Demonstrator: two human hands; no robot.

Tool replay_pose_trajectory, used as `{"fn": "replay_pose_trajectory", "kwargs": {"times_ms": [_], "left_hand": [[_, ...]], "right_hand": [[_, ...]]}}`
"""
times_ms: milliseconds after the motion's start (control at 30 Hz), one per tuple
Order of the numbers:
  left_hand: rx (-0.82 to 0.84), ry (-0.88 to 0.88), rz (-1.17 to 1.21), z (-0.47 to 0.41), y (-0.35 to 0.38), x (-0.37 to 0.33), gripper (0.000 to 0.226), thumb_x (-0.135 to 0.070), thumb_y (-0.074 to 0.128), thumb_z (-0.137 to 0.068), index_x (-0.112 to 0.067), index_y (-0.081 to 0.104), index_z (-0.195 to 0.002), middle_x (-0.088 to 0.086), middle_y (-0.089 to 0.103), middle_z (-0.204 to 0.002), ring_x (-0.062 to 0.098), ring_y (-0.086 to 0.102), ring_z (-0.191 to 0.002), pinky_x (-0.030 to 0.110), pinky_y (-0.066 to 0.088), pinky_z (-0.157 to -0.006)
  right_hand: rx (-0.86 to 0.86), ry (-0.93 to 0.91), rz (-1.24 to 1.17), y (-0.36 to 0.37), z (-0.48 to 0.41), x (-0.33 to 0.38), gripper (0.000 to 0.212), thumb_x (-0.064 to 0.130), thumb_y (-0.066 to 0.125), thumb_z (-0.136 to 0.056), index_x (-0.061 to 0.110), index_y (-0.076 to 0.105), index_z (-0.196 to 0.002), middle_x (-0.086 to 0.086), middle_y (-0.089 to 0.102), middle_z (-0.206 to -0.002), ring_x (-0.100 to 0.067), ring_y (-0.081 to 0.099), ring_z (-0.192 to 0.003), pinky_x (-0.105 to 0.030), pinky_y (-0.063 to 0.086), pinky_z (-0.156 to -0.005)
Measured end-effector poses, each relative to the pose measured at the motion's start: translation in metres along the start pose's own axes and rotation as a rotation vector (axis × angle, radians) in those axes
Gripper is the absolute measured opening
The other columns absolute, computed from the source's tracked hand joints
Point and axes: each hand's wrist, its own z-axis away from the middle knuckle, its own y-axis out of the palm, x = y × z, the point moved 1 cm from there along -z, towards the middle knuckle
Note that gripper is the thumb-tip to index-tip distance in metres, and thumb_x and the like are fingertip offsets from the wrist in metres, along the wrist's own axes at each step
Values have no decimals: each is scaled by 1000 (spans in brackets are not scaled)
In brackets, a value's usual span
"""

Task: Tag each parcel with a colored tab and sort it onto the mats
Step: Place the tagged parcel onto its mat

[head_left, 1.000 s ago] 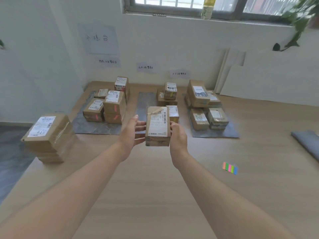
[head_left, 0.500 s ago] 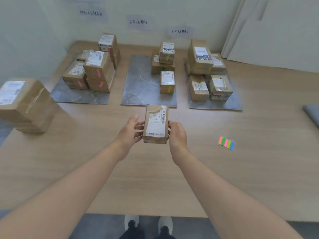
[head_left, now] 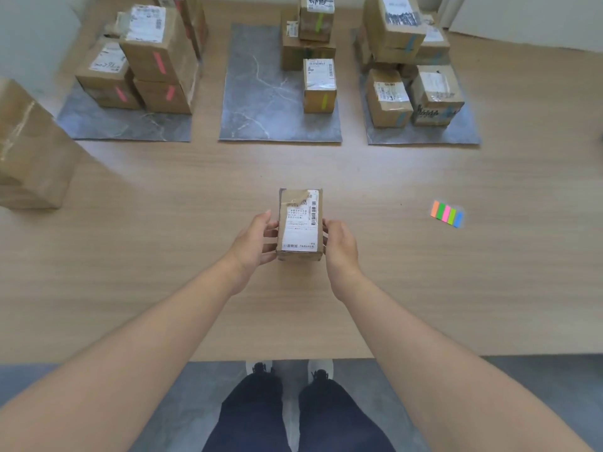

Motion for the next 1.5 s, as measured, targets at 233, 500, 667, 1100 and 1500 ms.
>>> {"fn": "replay_pose_trajectory", "kwargs": {"times_ms": [233, 500, 667, 1100, 1500], "left_hand": [[24, -17, 4, -7, -6, 18, 44, -43, 38, -104, -11, 63, -123, 5, 66, -112, 24, 68, -96, 36, 55, -94], [0, -14, -90, -11, -13, 13, 47, -46, 38, -104, -14, 60, -130, 10, 60, -128, 30, 57, -120, 46, 49, -104], [-9, 111, -121, -7, -7, -32, 50, -46, 37, -104, -16, 54, -140, 3, 54, -139, 25, 47, -128, 44, 41, -111], [154, 200, -206, -4, 110, -79, 52, -48, 36, -103, -19, 53, -142, 4, 53, -143, 25, 44, -135, 44, 34, -116], [127, 52, -177, -48, 307, -39, 47, -47, 34, -104, -19, 58, -134, 2, 61, -133, 24, 53, -125, 44, 40, -112]], "right_hand": [[-13, -18, -7, 1, -7, -22, 31, 33, 48, -100, 9, 62, -112, 9, 66, -96, -8, 61, -88, -25, 44, -72], [-69, -45, -25, -2, -11, -24, 20, 30, 45, -104, 19, 60, -110, 17, 58, -90, 4, 50, -78, -18, 38, -65], [-130, -122, -63, -9, -4, 7, 19, 32, 49, -104, 19, 62, -111, 16, 57, -92, 5, 50, -81, -14, 38, -69], [-201, -313, -186, -90, -36, 59, 19, 28, 51, -102, 21, 68, -107, 13, 67, -102, -4, 61, -98, -21, 45, -85], [-137, -216, -135, -258, -131, 40, 14, 26, 56, -101, 24, 69, -105, 5, 70, -108, -15, 65, -108, -23, 48, -84]]}}
